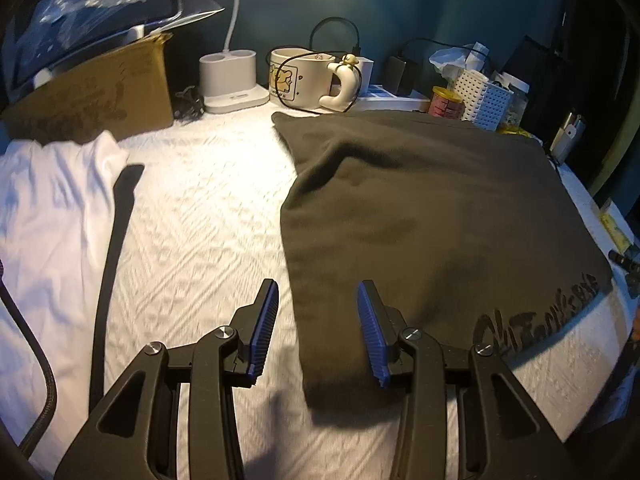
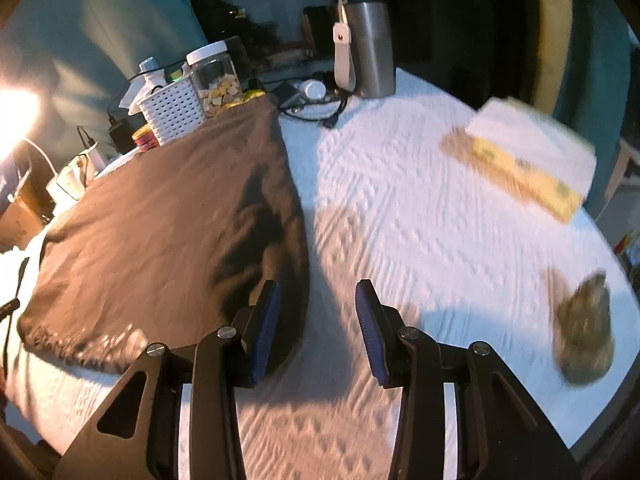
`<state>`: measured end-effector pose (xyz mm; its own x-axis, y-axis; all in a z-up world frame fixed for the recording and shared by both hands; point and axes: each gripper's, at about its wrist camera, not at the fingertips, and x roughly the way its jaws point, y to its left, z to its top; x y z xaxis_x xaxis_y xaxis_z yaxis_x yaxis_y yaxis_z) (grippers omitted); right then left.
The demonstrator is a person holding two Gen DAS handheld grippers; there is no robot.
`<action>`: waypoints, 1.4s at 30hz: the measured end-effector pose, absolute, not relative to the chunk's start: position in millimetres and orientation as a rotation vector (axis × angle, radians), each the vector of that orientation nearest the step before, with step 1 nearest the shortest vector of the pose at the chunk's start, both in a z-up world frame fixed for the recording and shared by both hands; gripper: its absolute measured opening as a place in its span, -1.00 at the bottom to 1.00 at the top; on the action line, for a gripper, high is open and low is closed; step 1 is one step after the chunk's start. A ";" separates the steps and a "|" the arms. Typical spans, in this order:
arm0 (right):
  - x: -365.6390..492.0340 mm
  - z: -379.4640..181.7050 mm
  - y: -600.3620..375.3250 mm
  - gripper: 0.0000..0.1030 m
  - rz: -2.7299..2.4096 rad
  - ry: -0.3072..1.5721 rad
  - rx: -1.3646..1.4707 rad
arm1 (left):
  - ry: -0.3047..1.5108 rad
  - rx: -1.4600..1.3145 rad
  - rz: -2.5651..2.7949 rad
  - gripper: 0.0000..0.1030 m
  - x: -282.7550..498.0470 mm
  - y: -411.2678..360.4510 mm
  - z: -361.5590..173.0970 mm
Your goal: Fold small clothes
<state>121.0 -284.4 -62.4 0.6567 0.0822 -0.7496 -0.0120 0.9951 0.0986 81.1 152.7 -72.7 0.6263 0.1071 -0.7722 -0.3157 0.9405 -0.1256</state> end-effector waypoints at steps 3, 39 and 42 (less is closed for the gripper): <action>111.4 -68.9 -285.2 -0.18 0.068 0.863 0.132 | 0.857 -0.260 0.249 -0.21 70.0 150.3 -73.6; 90.7 -46.6 -265.0 -0.86 0.111 0.811 -0.036 | 0.886 -0.271 0.079 -0.94 35.1 121.4 -79.5; 77.6 -45.0 -266.5 -0.86 0.094 0.808 -0.042 | 0.897 -0.265 0.072 -0.94 27.5 116.4 -78.8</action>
<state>77.6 -266.5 -45.0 0.6872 0.0678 -0.7233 -0.0997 0.9950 -0.0014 27.5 116.4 -78.8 0.6242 -0.0485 -0.7797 -0.1720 0.9651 -0.1977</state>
